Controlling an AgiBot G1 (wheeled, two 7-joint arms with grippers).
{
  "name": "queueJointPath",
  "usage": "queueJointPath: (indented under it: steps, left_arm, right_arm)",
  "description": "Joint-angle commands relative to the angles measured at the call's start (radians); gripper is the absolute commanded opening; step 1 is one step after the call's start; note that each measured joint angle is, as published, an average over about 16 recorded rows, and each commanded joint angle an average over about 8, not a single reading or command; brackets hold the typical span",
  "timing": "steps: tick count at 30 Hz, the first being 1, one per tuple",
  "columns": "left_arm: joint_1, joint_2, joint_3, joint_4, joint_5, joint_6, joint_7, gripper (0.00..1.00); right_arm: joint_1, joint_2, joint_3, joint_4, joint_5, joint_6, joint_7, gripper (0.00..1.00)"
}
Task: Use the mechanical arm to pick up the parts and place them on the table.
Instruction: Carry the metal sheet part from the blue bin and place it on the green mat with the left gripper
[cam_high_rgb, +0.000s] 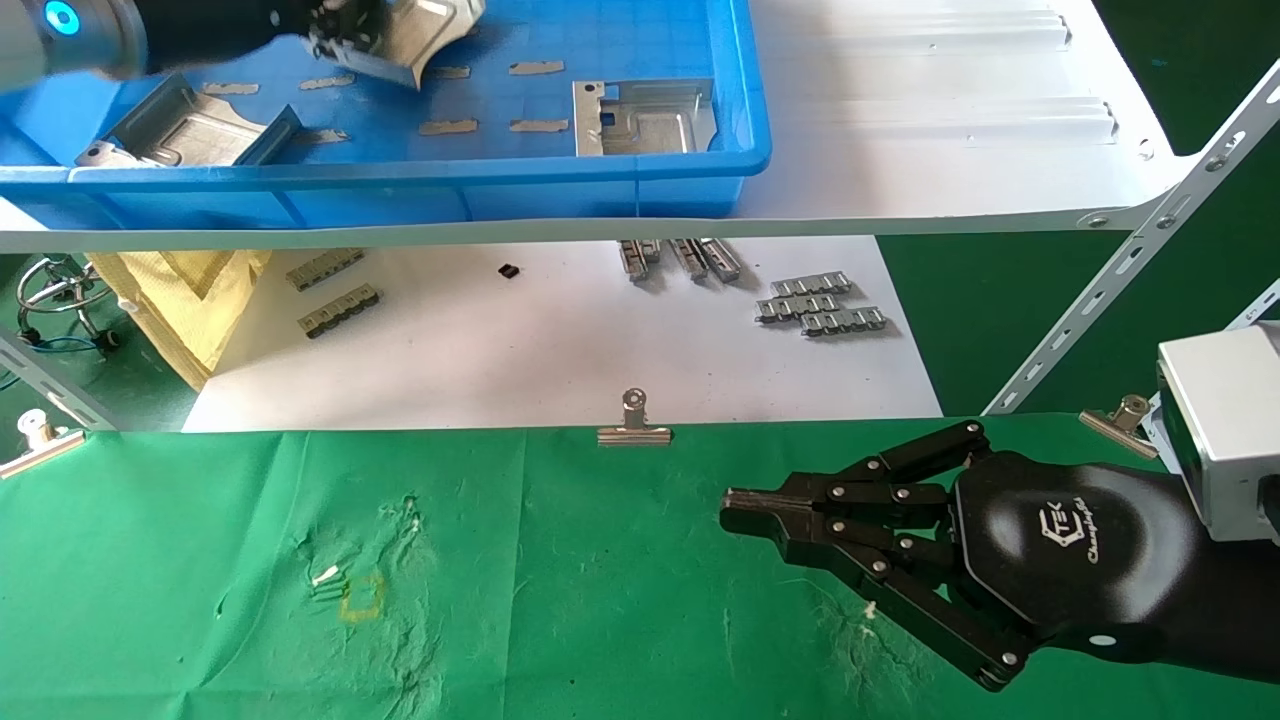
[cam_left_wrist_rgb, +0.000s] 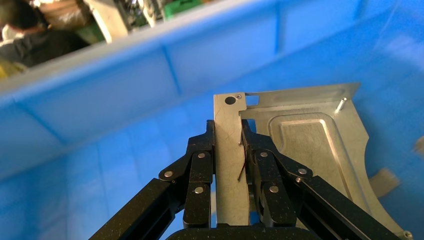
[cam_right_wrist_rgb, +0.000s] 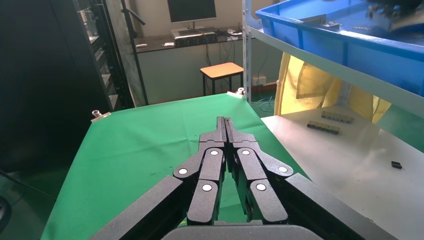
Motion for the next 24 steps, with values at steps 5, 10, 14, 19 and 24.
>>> queueJointPath:
  steps: [5, 10, 14, 19, 24]
  left_arm:
    - [-0.019, -0.034, -0.018, -0.027, -0.027, 0.098, 0.028, 0.00]
    - [-0.030, -0.080, -0.035, -0.062, -0.057, 0.274, 0.075, 0.00]
    - [-0.028, -0.129, -0.050, -0.094, -0.088, 0.470, 0.129, 0.00]
    - [-0.003, -0.194, -0.071, -0.136, -0.137, 0.726, 0.212, 0.00]
    - [0.056, -0.251, -0.063, -0.217, -0.182, 0.834, 0.280, 0.00]
  right_arm:
    - [0.000, 0.000, 0.000, 0.000, 0.000, 0.000, 0.000, 0.00]
    - [0.000, 0.000, 0.000, 0.000, 0.000, 0.000, 0.000, 0.21]
    - [0.000, 0.000, 0.000, 0.000, 0.000, 0.000, 0.000, 0.71]
    - [0.000, 0.000, 0.000, 0.000, 0.000, 0.000, 0.000, 1.00]
    - [0.000, 0.000, 0.000, 0.000, 0.000, 0.000, 0.000, 1.00]
